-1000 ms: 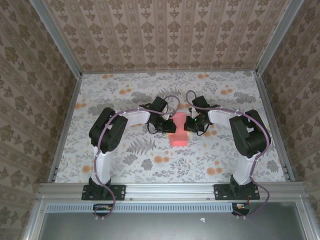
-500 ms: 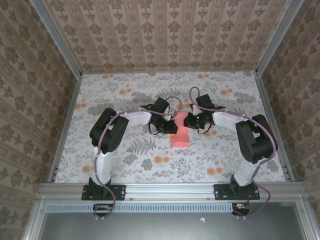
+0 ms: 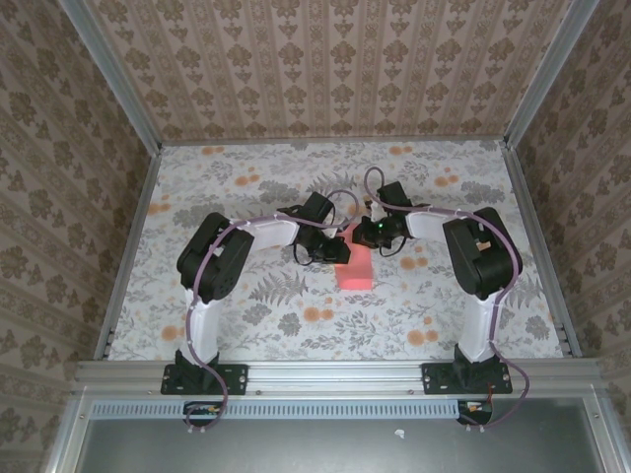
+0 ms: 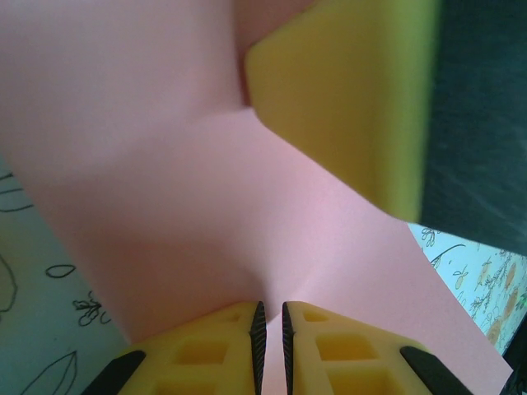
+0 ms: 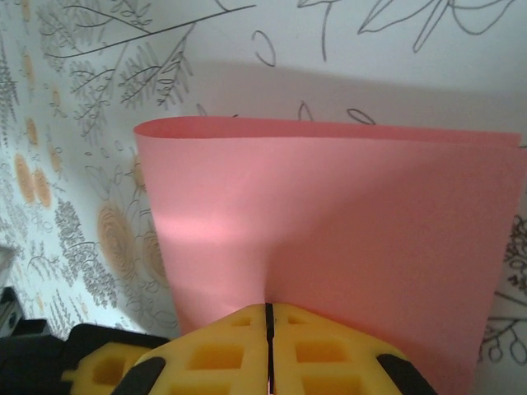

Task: Fold a paper plane with a square sheet of paper (fold left side to right side)
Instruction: Hold the square sheet of paper at the center of the table, then first fold the square sheet of paper in half at the center of the table.

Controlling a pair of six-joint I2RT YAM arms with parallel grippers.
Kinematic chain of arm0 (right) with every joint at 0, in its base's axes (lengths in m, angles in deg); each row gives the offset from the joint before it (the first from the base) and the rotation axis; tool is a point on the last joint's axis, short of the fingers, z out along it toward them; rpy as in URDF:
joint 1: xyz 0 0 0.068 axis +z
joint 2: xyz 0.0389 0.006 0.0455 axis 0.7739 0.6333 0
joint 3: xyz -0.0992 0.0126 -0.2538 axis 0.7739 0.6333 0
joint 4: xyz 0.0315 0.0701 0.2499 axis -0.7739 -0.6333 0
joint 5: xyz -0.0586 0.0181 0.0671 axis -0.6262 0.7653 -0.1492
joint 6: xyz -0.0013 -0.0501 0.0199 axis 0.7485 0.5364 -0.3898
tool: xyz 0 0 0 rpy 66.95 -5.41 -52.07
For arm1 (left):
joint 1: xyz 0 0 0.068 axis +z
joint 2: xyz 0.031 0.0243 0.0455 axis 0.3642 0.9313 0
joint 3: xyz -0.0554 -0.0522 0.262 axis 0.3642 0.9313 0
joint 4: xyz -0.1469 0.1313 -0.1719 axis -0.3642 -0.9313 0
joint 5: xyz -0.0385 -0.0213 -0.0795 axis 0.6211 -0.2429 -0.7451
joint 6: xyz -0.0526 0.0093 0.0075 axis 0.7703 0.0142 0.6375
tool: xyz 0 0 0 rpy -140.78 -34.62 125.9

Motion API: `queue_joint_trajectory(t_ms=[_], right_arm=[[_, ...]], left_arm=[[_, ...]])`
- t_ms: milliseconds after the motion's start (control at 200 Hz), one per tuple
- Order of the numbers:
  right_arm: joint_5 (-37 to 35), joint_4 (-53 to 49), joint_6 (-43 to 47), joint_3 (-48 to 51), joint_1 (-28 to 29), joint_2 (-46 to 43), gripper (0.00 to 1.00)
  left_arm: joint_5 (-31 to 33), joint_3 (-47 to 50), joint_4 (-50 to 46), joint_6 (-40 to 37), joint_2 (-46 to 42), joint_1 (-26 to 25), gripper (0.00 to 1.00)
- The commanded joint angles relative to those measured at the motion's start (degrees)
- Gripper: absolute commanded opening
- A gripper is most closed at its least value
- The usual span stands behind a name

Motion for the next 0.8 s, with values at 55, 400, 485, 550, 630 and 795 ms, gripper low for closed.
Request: queue_joint_trajectory(t_ms=[55,400,485,550,630,795], right_arm=[[-3.41,-6.2,-0.27,-2.45,0.37,1.92,0.08],[-7.22,-11.12,-0.74,-3.06,0.04,3.54,0.07],[-7.19,-11.17,-0.88,-3.08,-0.01,3.69,0.07],[-7.4,-11.23,-0.98,-3.06,-0.02,3.83,0.07],[-7.45,-11.43,-0.98,-3.06,-0.05,3.79,0.07],[-7.53,-11.37,-0.97,-3.01,-0.14,3.63,0.07]], left_arm=[[2.08,1.48,-3.31,-1.38,-0.24,-0.96,0.18],[1.67,5.73,-4.24,-3.11,-3.55,-3.28,0.17],[1.65,7.03,-4.16,-3.03,-4.77,-4.05,0.16],[1.54,7.93,-4.15,-3.02,-5.55,-4.82,0.16],[1.53,9.25,-4.03,-2.66,-6.49,-5.9,0.16],[1.75,12.52,-2.49,-0.67,-8.29,-7.58,0.16]])
